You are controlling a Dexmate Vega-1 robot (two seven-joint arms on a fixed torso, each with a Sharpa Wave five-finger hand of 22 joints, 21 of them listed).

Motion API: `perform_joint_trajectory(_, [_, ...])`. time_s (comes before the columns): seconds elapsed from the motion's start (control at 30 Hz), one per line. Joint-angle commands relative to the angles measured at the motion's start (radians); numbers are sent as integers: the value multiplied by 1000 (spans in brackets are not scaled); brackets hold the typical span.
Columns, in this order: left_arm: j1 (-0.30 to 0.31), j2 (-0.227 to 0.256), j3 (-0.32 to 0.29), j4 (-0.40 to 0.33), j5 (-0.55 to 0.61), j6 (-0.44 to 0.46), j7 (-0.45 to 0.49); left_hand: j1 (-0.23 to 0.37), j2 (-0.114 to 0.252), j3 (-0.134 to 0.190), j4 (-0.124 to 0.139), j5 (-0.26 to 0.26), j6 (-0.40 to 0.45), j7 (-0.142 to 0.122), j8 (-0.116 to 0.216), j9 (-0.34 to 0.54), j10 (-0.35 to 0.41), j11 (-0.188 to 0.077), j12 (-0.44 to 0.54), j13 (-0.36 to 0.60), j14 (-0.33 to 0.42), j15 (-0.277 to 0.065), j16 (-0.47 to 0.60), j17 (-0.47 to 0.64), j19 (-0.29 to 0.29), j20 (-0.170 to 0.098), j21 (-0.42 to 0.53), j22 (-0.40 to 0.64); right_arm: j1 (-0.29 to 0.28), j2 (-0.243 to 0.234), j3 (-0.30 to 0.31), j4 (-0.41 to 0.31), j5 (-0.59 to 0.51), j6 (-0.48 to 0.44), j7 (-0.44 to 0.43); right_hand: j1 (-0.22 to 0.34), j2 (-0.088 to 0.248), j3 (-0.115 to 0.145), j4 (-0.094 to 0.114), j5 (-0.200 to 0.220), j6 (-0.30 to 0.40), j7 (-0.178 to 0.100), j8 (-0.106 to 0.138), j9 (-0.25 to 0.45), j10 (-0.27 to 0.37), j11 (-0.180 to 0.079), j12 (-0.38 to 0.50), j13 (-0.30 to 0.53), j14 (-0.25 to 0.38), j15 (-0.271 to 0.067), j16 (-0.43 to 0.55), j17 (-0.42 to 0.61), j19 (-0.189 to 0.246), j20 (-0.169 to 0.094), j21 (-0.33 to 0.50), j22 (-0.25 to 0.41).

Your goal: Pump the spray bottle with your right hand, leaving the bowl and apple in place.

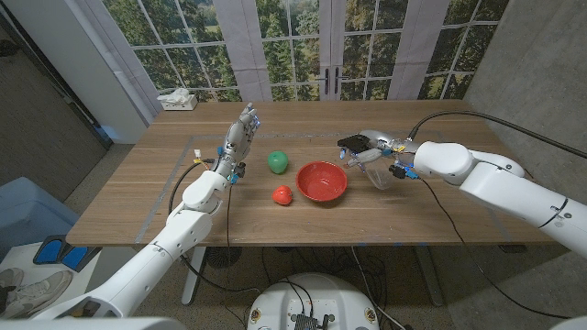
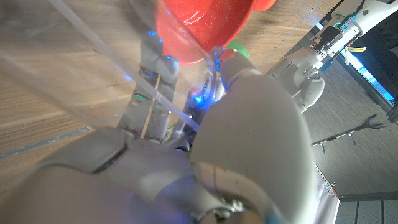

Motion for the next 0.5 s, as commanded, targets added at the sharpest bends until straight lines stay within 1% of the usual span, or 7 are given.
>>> perform_joint_trajectory(0.03, [-3,-2,3,4,4,-2,-1,14,28,4,-7,-2,-2,-5,1,4,-120,-3,2,3,-174,-89,2,1,-43,-100,2,2,4,-3,1,11,4,26,16,5,19,-27,4,-31,49,-12,15,-9,35,-4,18,9,254,-321,382,193,262,-365,23,4])
perform_joint_trajectory(0.17, [-4,-4,3,7,3,-3,1,15,26,3,-9,-2,-3,-5,0,4,-120,-3,2,3,-175,-89,1,1,-44,-100,1,2,11,-3,-3,6,0,9,17,2,23,-43,5,-57,64,-6,49,33,49,3,17,10,243,-320,382,194,263,-366,28,6])
perform_joint_trajectory(0.27, [-3,-5,3,8,1,-3,-1,15,26,3,-9,-3,-4,-5,0,4,-120,-3,2,3,-175,-89,1,1,-44,-100,1,2,15,-3,-4,8,1,9,25,2,32,-53,4,-73,86,-5,97,91,76,6,18,10,243,-319,383,194,267,-367,35,17])
perform_joint_trajectory(0.3, [-3,-4,2,7,1,-2,0,16,26,3,-10,-3,-4,-5,0,4,-120,-3,2,3,-175,-89,1,1,-44,-100,1,2,17,-4,-7,7,-5,9,25,2,38,-55,4,-78,85,0,123,130,82,7,16,10,241,-317,383,194,269,-367,40,33])
perform_joint_trajectory(0.33, [-3,-5,2,8,2,-2,1,16,26,3,-10,-3,-4,-5,0,4,-120,-3,2,3,-175,-89,1,1,-44,-100,1,2,14,-2,-5,9,-4,15,21,2,39,-55,4,-79,96,5,130,135,84,8,16,10,241,-317,384,194,272,-367,43,40])
perform_joint_trajectory(0.47, [-3,-5,2,8,1,-5,-1,16,25,3,-11,-3,-4,-5,0,4,-120,-3,2,3,-175,-89,1,1,-44,-101,1,2,24,-1,-11,8,-6,2,32,12,47,-50,-2,-75,141,27,129,106,111,10,17,10,255,-315,386,195,276,-366,54,98])
perform_joint_trajectory(0.5, [-3,-5,2,9,0,-5,-2,17,24,3,-11,-3,-4,-4,0,4,-121,-3,2,3,-176,-89,1,1,-44,-101,1,2,20,0,-9,12,-7,13,26,9,48,-51,0,-76,146,31,130,105,114,13,17,10,257,-315,386,195,274,-366,50,99])
